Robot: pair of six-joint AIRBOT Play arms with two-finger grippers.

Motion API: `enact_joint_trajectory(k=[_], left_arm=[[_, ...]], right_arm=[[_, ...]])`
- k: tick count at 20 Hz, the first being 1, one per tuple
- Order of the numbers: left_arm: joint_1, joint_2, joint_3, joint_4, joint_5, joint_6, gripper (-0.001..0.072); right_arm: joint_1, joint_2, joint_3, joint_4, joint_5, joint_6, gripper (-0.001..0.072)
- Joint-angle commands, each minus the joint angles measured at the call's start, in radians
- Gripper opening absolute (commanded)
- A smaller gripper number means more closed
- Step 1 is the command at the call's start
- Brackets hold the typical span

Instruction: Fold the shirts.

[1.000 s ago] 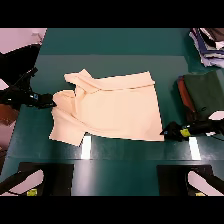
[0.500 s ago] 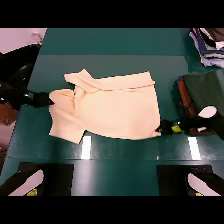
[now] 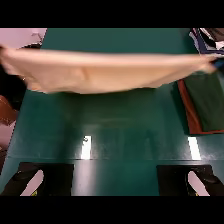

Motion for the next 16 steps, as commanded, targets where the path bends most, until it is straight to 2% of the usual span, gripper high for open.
enact_joint_trajectory(k=[1,5,8,11,13,16], left_arm=[[0.000,0.023,0.312,0.000,0.019,-0.100,0.0027],[0.000,0.023,0.512,-0.007,0.052,-0.142,0.0026],[0.000,0.014,0.509,-0.001,0.053,-0.142,0.0026],[0.000,-0.006,0.327,-0.002,0.037,-0.142,0.0026],[0.000,-0.059,0.181,-0.003,-0.011,-0.129,0.0026],[0.000,-0.186,-0.020,-0.003,-0.054,-0.087,0.0027]], right_arm=[[-0.154,0.050,0.283,-0.002,0.018,-0.013,0.0017],[-0.254,0.028,0.464,-0.002,0.072,-0.013,0.0017],[-0.249,-0.050,0.581,-0.002,0.174,-0.008,0.0016],[-0.180,-0.168,0.627,-0.002,0.264,0.046,0.0016],[-0.105,-0.257,0.584,-0.021,0.298,0.077,0.0016],[0.027,-0.393,0.454,-0.197,0.326,0.135,0.0016]])
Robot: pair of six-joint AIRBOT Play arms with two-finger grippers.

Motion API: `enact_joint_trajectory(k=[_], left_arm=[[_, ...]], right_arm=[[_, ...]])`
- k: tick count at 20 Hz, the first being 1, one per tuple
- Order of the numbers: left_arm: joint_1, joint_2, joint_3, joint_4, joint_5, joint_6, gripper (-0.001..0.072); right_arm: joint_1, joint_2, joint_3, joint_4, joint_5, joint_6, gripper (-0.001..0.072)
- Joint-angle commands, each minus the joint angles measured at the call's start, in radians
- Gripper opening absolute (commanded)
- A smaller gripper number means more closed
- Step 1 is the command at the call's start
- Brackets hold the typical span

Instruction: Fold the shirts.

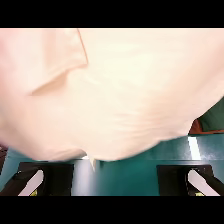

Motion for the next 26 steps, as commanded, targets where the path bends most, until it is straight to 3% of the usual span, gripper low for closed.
enact_joint_trajectory(k=[1,4,7,11,15,18,22,26], left_arm=[[0.001,-0.137,-0.223,0.001,-0.046,0.033,0.0027],[-0.008,-0.311,-0.346,0.003,-0.029,0.067,0.0027],[-0.070,-0.509,-0.364,0.005,0.088,0.144,0.0027],[-0.129,-0.708,-0.248,0.006,0.323,0.188,0.0027],[-0.129,-0.801,-0.087,0.009,0.356,0.189,0.0027],[-0.129,-0.801,-0.037,0.012,0.272,0.189,0.0028],[-0.131,-0.801,-0.035,0.046,-0.014,0.171,0.0026],[-0.136,-0.797,-0.225,0.060,-0.027,0.159,0.0026]], right_arm=[[0.139,-0.166,-0.116,-0.178,0.064,0.063,0.0015],[0.217,-0.343,-0.220,-0.224,0.050,0.063,0.0016],[0.232,-0.526,-0.227,-0.220,-0.032,0.063,0.0016],[0.222,-0.727,-0.048,-0.214,-0.128,0.062,0.0016],[0.224,-0.822,0.121,-0.216,-0.156,0.062,0.0016],[0.224,-0.816,0.133,-0.225,-0.165,0.060,0.0016],[0.231,-0.729,-0.035,-0.269,-0.155,0.045,0.0016],[0.246,-0.613,-0.318,-0.327,-0.219,0.044,0.0016]])
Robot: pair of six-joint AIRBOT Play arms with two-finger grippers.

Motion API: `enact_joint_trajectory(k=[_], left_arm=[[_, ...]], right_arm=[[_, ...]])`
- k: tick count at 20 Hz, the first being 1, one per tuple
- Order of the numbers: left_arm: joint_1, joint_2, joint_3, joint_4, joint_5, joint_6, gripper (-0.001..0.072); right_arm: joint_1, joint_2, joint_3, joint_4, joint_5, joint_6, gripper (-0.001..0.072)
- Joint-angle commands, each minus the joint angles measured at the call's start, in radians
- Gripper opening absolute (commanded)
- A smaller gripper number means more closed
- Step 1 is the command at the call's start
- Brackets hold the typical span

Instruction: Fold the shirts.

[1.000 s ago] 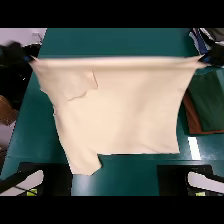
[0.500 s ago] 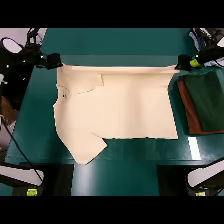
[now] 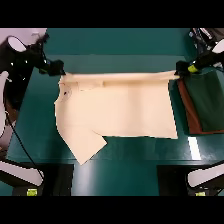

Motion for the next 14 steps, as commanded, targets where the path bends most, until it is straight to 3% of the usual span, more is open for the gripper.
enact_joint_trajectory(k=[1,5,6,7,8,10,14], left_arm=[[-0.013,0.001,-0.156,0.010,-0.027,-0.011,0.0026],[-0.026,0.001,-0.293,0.010,0.058,-0.028,0.0030],[-0.024,0.001,-0.293,0.011,0.057,-0.039,0.0115],[-0.024,0.011,-0.292,0.013,0.057,-0.042,0.0422],[-0.024,0.028,-0.291,0.014,0.053,-0.042,0.0487],[-0.024,0.096,-0.291,0.043,0.040,-0.042,0.0487],[-0.024,0.305,-0.384,0.261,-0.047,-0.051,0.0491]], right_arm=[[0.011,0.086,-0.217,-0.035,-0.074,-0.003,0.0017],[0.011,0.113,-0.337,-0.023,-0.097,-0.002,0.0019],[0.011,0.109,-0.338,0.010,-0.077,-0.003,0.0052],[0.010,0.110,-0.338,0.045,-0.073,-0.004,0.0232],[0.004,0.119,-0.337,0.080,-0.072,-0.004,0.0347],[-0.002,0.149,-0.338,0.150,-0.042,-0.010,0.0347],[-0.001,0.295,-0.435,0.152,0.042,-0.048,0.0347]])
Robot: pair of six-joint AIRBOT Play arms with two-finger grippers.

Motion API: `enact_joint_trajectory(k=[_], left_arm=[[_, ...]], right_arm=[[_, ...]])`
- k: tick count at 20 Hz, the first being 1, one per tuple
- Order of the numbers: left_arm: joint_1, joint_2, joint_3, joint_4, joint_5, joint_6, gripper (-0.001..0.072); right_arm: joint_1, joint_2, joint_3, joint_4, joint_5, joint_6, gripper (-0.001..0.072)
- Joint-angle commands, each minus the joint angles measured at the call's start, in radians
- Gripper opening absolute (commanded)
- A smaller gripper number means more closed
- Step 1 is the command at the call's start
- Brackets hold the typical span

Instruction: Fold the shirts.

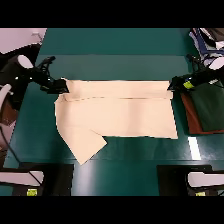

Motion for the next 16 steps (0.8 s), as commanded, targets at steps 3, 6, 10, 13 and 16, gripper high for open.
enact_joint_trajectory(k=[3,6,10,13,16], left_arm=[[0.000,0.313,-0.298,0.167,-0.076,-0.033,0.0491],[0.000,0.477,-0.551,0.122,-0.083,-0.085,0.0492],[0.000,0.605,-0.802,0.047,-0.034,-0.158,0.0492],[0.000,0.614,-0.892,0.004,0.043,-0.185,0.0492],[-0.001,0.614,-0.937,-0.134,0.147,-0.181,0.0492]], right_arm=[[-0.002,0.214,-0.193,0.039,0.074,-0.038,0.0348],[-0.002,0.324,-0.295,0.039,0.060,-0.039,0.0347],[-0.002,0.412,-0.365,0.038,0.042,-0.039,0.0347],[-0.002,0.422,-0.365,0.039,0.047,-0.039,0.0347],[-0.002,0.421,-0.365,0.064,0.043,-0.046,0.0347]])
